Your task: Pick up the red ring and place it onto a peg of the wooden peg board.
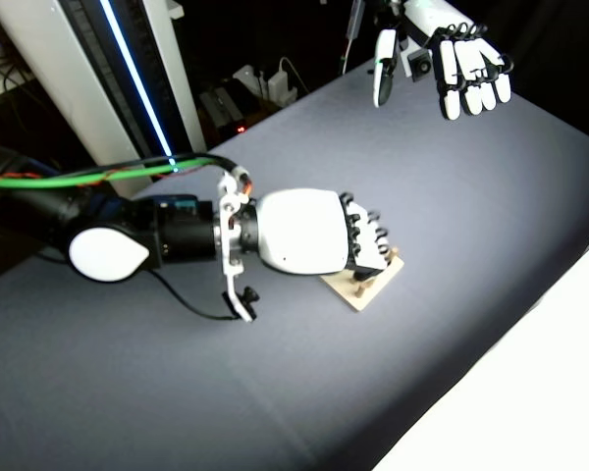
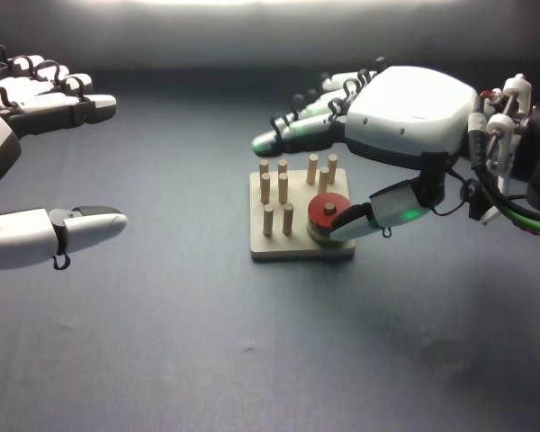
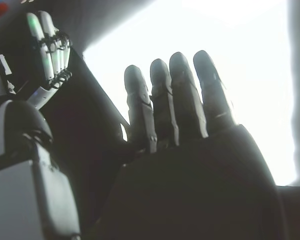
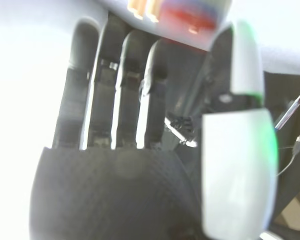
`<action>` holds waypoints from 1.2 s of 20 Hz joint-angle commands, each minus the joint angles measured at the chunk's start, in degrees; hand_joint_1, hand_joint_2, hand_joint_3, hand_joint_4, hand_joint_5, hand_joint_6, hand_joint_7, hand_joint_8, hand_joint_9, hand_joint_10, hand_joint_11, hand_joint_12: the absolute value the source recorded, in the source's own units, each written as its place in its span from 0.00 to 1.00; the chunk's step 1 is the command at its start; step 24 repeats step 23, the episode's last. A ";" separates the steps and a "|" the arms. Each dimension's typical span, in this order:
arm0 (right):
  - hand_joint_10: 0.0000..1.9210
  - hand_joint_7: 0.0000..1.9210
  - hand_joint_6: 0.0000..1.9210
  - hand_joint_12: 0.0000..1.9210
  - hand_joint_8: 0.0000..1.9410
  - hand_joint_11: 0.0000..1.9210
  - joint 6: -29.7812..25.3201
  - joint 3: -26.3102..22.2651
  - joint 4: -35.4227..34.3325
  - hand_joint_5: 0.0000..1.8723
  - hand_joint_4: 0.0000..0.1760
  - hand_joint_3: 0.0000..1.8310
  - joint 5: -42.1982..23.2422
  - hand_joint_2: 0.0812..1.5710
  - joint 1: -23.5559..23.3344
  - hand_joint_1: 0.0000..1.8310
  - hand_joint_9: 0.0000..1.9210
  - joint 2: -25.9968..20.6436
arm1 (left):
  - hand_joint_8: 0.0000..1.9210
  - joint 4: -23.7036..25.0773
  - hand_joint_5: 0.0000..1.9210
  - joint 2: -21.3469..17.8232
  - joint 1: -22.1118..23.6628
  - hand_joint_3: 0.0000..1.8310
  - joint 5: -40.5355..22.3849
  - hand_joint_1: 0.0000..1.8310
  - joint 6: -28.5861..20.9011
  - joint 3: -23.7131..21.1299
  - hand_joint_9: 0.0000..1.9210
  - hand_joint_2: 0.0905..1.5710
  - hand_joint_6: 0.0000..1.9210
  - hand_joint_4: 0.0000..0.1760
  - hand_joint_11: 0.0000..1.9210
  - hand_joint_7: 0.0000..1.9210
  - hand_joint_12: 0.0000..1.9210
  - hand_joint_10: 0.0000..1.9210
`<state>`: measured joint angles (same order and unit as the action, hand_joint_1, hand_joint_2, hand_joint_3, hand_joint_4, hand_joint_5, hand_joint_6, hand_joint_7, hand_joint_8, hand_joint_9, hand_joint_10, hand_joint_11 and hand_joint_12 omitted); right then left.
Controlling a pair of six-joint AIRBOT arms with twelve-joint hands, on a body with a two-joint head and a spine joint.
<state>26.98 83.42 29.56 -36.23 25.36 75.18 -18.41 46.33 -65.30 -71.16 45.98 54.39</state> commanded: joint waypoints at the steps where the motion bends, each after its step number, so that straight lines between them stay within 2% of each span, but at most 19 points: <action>1: 0.20 0.23 0.00 0.66 0.00 0.11 -0.06 -0.50 -2.63 0.21 0.55 0.00 -6.66 0.56 -0.86 0.51 0.24 -0.34 | 0.00 0.13 0.27 0.21 0.34 0.00 -7.24 0.34 -0.47 0.15 0.13 0.62 0.00 0.00 0.00 0.19 0.21 0.00; 2: 0.19 0.24 0.00 0.64 0.00 0.11 -0.06 -0.85 -3.51 0.22 0.48 0.00 -7.84 0.56 -0.86 0.51 0.24 -0.34 | 0.00 0.10 0.27 0.20 0.34 0.00 -7.37 0.34 -0.49 0.11 0.13 0.61 0.00 0.00 0.00 0.17 0.21 0.00; 4: 0.08 0.21 0.00 0.60 0.00 0.11 -0.06 -2.26 -5.54 0.23 0.49 0.00 -11.08 0.57 -0.13 0.49 0.25 -2.65 | 0.00 0.00 0.27 0.15 0.29 0.00 -8.21 0.34 -0.71 -0.07 0.13 0.61 0.00 0.00 0.00 0.17 0.24 0.00; 5: 0.02 0.22 0.00 0.50 0.00 0.07 -0.06 -3.54 -7.57 0.23 0.55 0.00 -14.21 0.57 1.32 0.49 0.22 -5.06 | 0.00 -0.06 0.28 0.05 0.26 0.00 -9.08 0.33 -0.84 -0.25 0.15 0.60 0.00 0.00 0.00 0.18 0.26 0.00; 7: 0.00 0.22 0.00 0.50 0.00 0.05 -0.05 -5.88 -12.15 0.22 0.36 0.00 -20.45 0.57 5.00 0.52 0.22 -8.90 | 0.00 -0.11 0.28 -0.29 -0.37 0.00 -11.05 0.34 -1.02 -0.75 0.14 0.61 0.00 0.00 0.00 0.18 0.30 0.00; 8: 0.00 0.22 0.00 0.48 0.00 0.06 -0.01 -7.12 -14.92 0.22 0.25 0.00 -24.43 0.58 7.38 0.52 0.23 -10.78 | 0.00 -0.22 0.30 -0.51 -0.62 0.00 -12.35 0.34 -1.19 -1.10 0.16 0.60 0.00 0.00 0.00 0.19 0.41 0.00; 11: 0.00 0.25 0.00 0.37 0.00 0.09 0.49 -11.37 -23.08 0.22 0.11 0.00 -36.14 0.58 15.63 0.54 0.26 -16.74 | 0.00 -0.31 0.24 -1.17 -1.11 0.00 -16.40 0.36 -1.58 -2.14 0.15 0.62 0.00 0.00 0.00 0.17 0.48 0.00; 12: 0.00 0.28 0.00 0.34 0.00 0.14 0.54 -12.26 -24.61 0.24 0.17 0.00 -38.67 0.58 17.44 0.55 0.29 -17.29 | 0.00 -0.29 0.16 -1.15 -1.22 0.01 -17.13 0.39 -1.89 -2.27 0.12 0.64 0.00 0.00 0.00 0.14 0.34 0.00; 13: 0.00 0.28 0.00 0.33 0.00 0.15 0.58 -13.13 -26.79 0.25 0.06 0.00 -42.37 0.63 19.89 0.55 0.29 -17.66 | 0.00 -0.27 0.09 -1.10 -1.52 0.00 -18.15 0.39 -2.38 -2.38 0.11 0.63 0.00 0.00 0.00 0.11 0.28 0.00; 14: 0.00 0.29 0.00 0.33 0.00 0.16 0.76 -14.26 -29.54 0.25 0.03 0.01 -46.87 0.66 23.19 0.53 0.30 -17.95 | 0.00 -0.28 0.05 -0.88 -2.16 0.00 -20.16 0.40 -3.18 -2.65 0.10 0.62 0.00 0.21 0.00 0.09 0.22 0.00; 15: 0.00 0.29 0.00 0.33 0.00 0.16 0.77 -15.03 -31.33 0.25 0.03 0.01 -49.97 0.66 25.39 0.53 0.30 -18.06 | 0.00 -0.28 0.05 -0.80 -2.31 0.00 -20.99 0.40 -3.46 -2.78 0.10 0.62 0.00 0.21 0.00 0.09 0.22 0.00; 16: 0.01 0.32 0.00 0.36 0.00 0.19 0.78 -16.26 -33.50 0.24 0.00 0.00 -54.08 0.80 28.37 0.32 0.35 -18.34 | 0.00 -0.28 0.00 -0.71 -2.57 0.00 -22.98 0.31 -3.96 -3.11 0.10 0.66 0.00 0.49 0.00 0.07 0.20 0.00; 17: 0.02 0.34 0.00 0.37 0.01 0.21 1.06 -17.54 -35.33 0.24 0.00 0.00 -57.70 0.81 30.70 0.29 0.37 -18.71 | 0.00 -0.14 0.00 -0.66 -2.77 0.00 -24.79 0.25 -4.30 -3.37 0.10 0.68 0.00 0.57 0.00 0.06 0.22 0.00; 18: 0.01 0.36 0.00 0.37 0.00 0.23 1.44 -18.21 -36.20 0.23 0.00 0.00 -59.66 0.81 31.93 0.27 0.40 -18.87 | 0.00 0.02 0.00 -0.64 -2.79 0.00 -25.84 0.28 -4.41 -3.47 0.13 0.69 0.00 0.33 0.00 0.08 0.29 0.00; 19: 0.01 0.38 0.00 0.35 0.00 0.24 2.25 -19.46 -37.41 0.18 0.00 0.00 -63.51 0.82 33.67 0.25 0.42 -18.98 | 0.00 0.19 0.00 -0.52 -2.80 0.00 -27.82 0.25 -5.20 -3.58 0.14 0.69 0.00 0.32 0.00 0.09 0.32 0.00; 21: 0.00 0.34 0.00 0.28 0.00 0.23 2.58 -20.25 -37.53 0.12 0.00 0.00 -64.77 0.80 33.96 0.31 0.38 -19.07 | 0.00 0.53 0.00 -0.34 -2.76 0.00 -27.88 0.20 -5.48 -3.47 0.19 0.72 0.00 0.00 0.03 0.10 0.39 0.00; 22: 0.00 0.34 0.00 0.28 0.00 0.23 3.03 -20.72 -36.71 0.12 0.00 0.00 -64.79 0.80 33.47 0.31 0.38 -19.11 | 0.00 0.54 0.00 -0.33 -2.74 0.00 -27.89 0.20 -5.52 -3.42 0.19 0.72 0.00 0.00 0.03 0.10 0.39 0.00; 23: 0.00 0.18 0.00 0.26 0.00 0.03 3.93 -21.16 -35.59 0.13 0.21 0.00 -64.80 0.77 32.72 0.39 0.19 -19.54 | 0.00 0.81 0.02 -0.43 -2.51 0.01 -27.90 0.08 -5.79 -3.41 0.12 0.84 0.00 0.16 0.00 0.05 0.30 0.00; 24: 0.00 0.18 0.00 0.26 0.00 0.03 3.93 -21.16 -35.59 0.13 0.21 0.00 -64.80 0.77 32.72 0.39 0.19 -19.54 | 0.00 0.81 0.02 -0.43 -2.51 0.01 -27.90 0.08 -5.79 -3.41 0.12 0.84 0.00 0.16 0.00 0.05 0.30 0.00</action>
